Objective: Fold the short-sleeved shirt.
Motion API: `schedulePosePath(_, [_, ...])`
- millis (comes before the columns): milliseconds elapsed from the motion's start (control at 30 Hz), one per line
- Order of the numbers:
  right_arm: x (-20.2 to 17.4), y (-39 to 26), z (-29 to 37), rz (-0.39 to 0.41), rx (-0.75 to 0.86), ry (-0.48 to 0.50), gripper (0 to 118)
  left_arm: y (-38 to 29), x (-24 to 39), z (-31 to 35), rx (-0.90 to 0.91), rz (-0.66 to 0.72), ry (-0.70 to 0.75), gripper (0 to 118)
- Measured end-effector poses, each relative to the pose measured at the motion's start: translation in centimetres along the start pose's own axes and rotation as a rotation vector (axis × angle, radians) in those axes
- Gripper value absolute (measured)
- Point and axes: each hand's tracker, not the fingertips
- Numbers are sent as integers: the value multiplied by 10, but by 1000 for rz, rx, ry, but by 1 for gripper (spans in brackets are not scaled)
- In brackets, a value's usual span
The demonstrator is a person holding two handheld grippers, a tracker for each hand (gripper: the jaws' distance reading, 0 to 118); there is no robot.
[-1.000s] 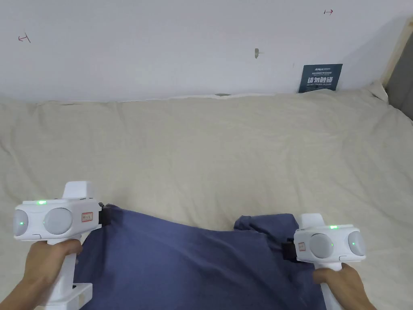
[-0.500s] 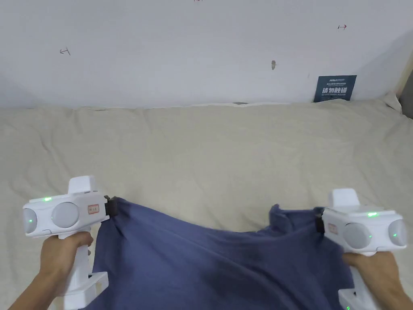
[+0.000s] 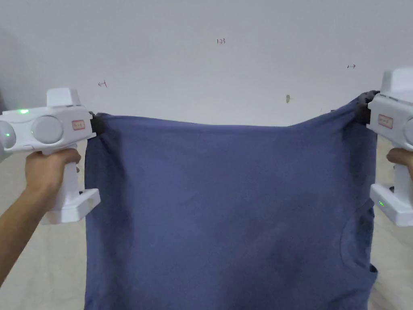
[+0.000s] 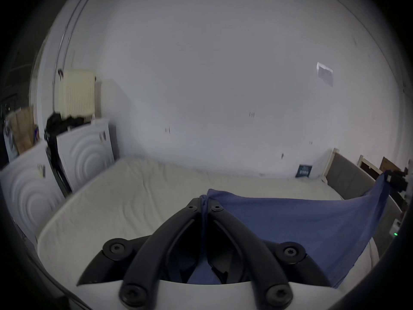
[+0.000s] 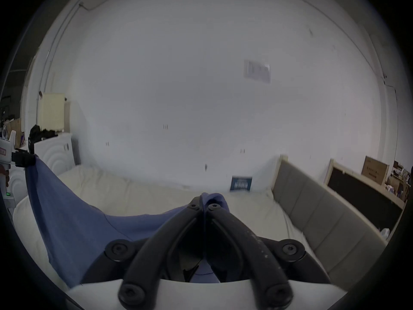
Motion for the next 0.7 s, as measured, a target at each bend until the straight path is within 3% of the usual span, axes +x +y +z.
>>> schedulePosePath(100, [1, 41, 0, 10, 114, -20, 2, 41, 2, 7, 70, 11, 5, 5])
schedulePosePath(433, [12, 128, -24, -8, 252, -33, 2, 120, 4, -11, 210, 30, 22, 5])
schedulePosePath(700, [11, 106, -62, -47, 231, -3, 2, 96, 10, -74, 176, 23, 11, 5])
